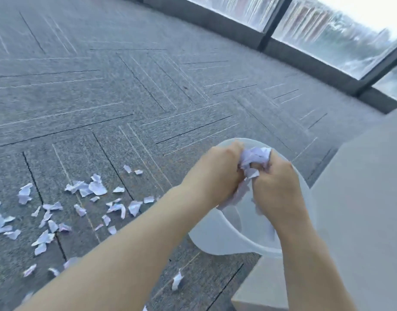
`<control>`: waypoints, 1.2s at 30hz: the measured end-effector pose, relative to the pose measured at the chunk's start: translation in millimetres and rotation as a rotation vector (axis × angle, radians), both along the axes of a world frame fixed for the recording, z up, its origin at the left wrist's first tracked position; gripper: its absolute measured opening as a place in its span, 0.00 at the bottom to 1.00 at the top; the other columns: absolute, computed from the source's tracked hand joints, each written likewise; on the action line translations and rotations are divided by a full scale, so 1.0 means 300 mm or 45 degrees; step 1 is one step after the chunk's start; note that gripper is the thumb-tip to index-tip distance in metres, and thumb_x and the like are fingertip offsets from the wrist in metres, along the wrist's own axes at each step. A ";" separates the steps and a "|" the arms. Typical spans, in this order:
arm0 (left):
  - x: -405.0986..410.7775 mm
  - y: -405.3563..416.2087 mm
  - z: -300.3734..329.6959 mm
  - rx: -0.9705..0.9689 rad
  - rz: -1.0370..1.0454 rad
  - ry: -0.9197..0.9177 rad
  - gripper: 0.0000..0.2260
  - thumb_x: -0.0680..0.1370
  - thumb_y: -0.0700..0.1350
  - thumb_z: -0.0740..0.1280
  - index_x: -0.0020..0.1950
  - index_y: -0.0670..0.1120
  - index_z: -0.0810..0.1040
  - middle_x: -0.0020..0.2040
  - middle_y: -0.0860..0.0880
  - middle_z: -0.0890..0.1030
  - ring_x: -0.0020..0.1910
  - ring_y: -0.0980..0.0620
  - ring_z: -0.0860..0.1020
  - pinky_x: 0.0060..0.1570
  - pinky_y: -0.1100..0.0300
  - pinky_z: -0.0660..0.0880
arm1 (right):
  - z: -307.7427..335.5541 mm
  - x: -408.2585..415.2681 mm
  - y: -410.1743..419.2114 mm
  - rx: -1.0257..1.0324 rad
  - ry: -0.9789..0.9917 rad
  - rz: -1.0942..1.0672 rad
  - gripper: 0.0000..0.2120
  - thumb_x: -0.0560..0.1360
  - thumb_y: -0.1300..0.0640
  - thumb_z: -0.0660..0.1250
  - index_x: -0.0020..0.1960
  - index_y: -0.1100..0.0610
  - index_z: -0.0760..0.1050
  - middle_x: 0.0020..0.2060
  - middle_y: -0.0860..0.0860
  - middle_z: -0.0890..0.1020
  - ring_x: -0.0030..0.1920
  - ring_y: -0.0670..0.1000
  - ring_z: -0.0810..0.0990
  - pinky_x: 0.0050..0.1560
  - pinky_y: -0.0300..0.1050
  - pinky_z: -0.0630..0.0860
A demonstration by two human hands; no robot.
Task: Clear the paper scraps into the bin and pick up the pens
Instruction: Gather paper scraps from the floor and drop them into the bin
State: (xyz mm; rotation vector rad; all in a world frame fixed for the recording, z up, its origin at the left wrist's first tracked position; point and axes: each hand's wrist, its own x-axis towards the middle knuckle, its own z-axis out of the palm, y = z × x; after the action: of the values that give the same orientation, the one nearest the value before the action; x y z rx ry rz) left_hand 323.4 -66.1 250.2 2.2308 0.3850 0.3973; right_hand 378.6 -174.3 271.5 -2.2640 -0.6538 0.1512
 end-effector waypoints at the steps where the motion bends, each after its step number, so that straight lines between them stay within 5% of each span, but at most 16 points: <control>1: 0.050 -0.031 -0.003 0.027 -0.028 0.053 0.06 0.74 0.39 0.62 0.43 0.47 0.65 0.35 0.46 0.76 0.39 0.39 0.75 0.32 0.54 0.64 | -0.019 0.029 -0.019 -0.006 0.028 -0.072 0.08 0.68 0.55 0.58 0.42 0.52 0.75 0.34 0.49 0.83 0.36 0.57 0.78 0.38 0.58 0.79; 5: 0.174 -0.078 -0.095 0.140 -0.158 0.373 0.14 0.75 0.40 0.64 0.60 0.44 0.70 0.57 0.43 0.76 0.57 0.41 0.75 0.47 0.56 0.69 | -0.081 0.088 -0.042 -0.204 0.191 -0.250 0.20 0.74 0.53 0.58 0.66 0.47 0.68 0.64 0.54 0.73 0.63 0.59 0.72 0.63 0.59 0.70; 8: 0.171 -0.070 -0.135 0.263 -0.226 0.431 0.27 0.73 0.43 0.66 0.72 0.48 0.65 0.66 0.45 0.68 0.64 0.42 0.69 0.62 0.50 0.69 | -0.051 0.097 -0.049 -0.132 0.156 -0.405 0.27 0.76 0.55 0.61 0.74 0.47 0.60 0.72 0.49 0.65 0.70 0.56 0.65 0.70 0.60 0.62; 12: 0.087 0.004 -0.084 0.183 -0.138 0.178 0.21 0.74 0.39 0.65 0.67 0.50 0.71 0.65 0.49 0.71 0.61 0.48 0.72 0.58 0.51 0.71 | -0.010 0.029 -0.038 0.229 -0.034 -0.414 0.23 0.72 0.63 0.57 0.65 0.48 0.69 0.64 0.45 0.72 0.64 0.49 0.69 0.61 0.45 0.67; 15: -0.052 0.089 -0.061 0.084 0.048 -0.127 0.09 0.74 0.39 0.66 0.52 0.49 0.81 0.49 0.53 0.79 0.46 0.53 0.78 0.50 0.56 0.75 | 0.008 -0.083 0.032 0.509 -0.122 -0.220 0.19 0.69 0.64 0.57 0.54 0.48 0.75 0.54 0.46 0.79 0.55 0.44 0.75 0.49 0.35 0.69; 18: -0.260 0.168 -0.133 -0.026 0.297 -0.250 0.07 0.74 0.36 0.65 0.44 0.46 0.81 0.40 0.53 0.79 0.33 0.54 0.76 0.35 0.62 0.74 | -0.046 -0.231 0.129 0.674 -0.008 0.124 0.15 0.71 0.67 0.59 0.47 0.50 0.77 0.42 0.47 0.81 0.42 0.45 0.78 0.42 0.33 0.71; 21: -0.480 0.232 -0.338 -0.048 0.637 -0.044 0.08 0.74 0.35 0.63 0.44 0.46 0.79 0.39 0.52 0.79 0.32 0.54 0.74 0.33 0.62 0.70 | -0.240 -0.367 0.234 0.471 0.205 0.427 0.12 0.72 0.66 0.60 0.46 0.52 0.78 0.40 0.45 0.81 0.39 0.44 0.78 0.40 0.33 0.69; 24: -0.672 0.270 -0.587 -0.017 0.809 0.313 0.11 0.75 0.39 0.64 0.55 0.48 0.78 0.55 0.50 0.78 0.57 0.48 0.73 0.56 0.55 0.70 | -0.530 -0.421 0.302 0.022 0.272 0.578 0.14 0.76 0.63 0.61 0.58 0.51 0.77 0.54 0.45 0.80 0.55 0.45 0.75 0.55 0.40 0.70; 27: -0.817 0.280 -0.733 -0.066 0.915 0.639 0.21 0.77 0.51 0.63 0.70 0.52 0.69 0.73 0.47 0.64 0.72 0.45 0.59 0.69 0.48 0.60 | -0.761 -0.402 0.342 -0.458 0.188 0.670 0.22 0.79 0.52 0.60 0.73 0.46 0.65 0.74 0.50 0.65 0.74 0.54 0.59 0.72 0.53 0.60; 31: -0.893 0.306 -0.806 -0.055 0.929 0.851 0.30 0.77 0.60 0.61 0.76 0.58 0.54 0.79 0.48 0.47 0.76 0.45 0.47 0.73 0.45 0.51 | -0.881 -0.333 0.440 -0.737 0.006 0.662 0.28 0.79 0.40 0.55 0.77 0.40 0.51 0.80 0.52 0.45 0.79 0.59 0.43 0.76 0.60 0.48; 36: -0.870 0.457 -0.823 -0.012 0.935 0.936 0.35 0.75 0.62 0.60 0.77 0.60 0.46 0.78 0.49 0.39 0.77 0.44 0.42 0.73 0.45 0.48 | -0.931 -0.220 0.670 -0.801 -0.153 0.757 0.31 0.78 0.36 0.53 0.78 0.41 0.48 0.80 0.52 0.42 0.78 0.61 0.40 0.76 0.61 0.45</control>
State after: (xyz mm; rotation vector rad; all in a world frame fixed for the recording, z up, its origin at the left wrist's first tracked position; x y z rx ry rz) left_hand 62.5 71.0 3.3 2.0925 1.6003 -0.0856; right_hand 312.6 26.7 -7.8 -2.5975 -1.5033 0.5794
